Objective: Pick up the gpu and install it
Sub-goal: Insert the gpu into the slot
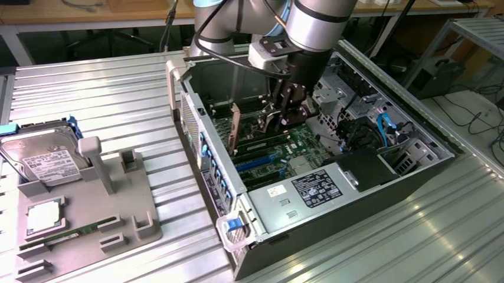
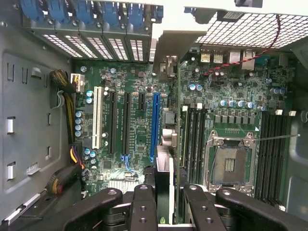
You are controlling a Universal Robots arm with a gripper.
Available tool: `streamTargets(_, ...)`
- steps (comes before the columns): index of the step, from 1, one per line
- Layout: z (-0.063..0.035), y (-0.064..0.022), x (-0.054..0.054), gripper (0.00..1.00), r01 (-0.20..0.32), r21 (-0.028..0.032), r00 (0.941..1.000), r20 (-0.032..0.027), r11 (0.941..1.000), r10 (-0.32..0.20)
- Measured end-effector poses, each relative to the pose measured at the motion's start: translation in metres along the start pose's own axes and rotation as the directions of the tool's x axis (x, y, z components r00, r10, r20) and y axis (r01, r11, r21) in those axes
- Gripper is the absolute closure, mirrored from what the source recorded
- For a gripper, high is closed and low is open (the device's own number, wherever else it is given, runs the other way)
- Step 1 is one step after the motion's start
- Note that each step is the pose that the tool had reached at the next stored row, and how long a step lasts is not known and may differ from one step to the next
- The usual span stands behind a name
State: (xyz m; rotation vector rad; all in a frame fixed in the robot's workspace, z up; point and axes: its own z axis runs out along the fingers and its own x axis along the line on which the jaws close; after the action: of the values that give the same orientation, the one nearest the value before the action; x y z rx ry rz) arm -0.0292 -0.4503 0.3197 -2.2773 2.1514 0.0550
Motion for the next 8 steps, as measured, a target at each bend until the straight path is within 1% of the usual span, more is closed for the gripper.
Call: streamTargets(8,0.0024,0.0006,0.0,0.73,0.005,-0.0002,1.0,-0.0002,1.0,-0.005)
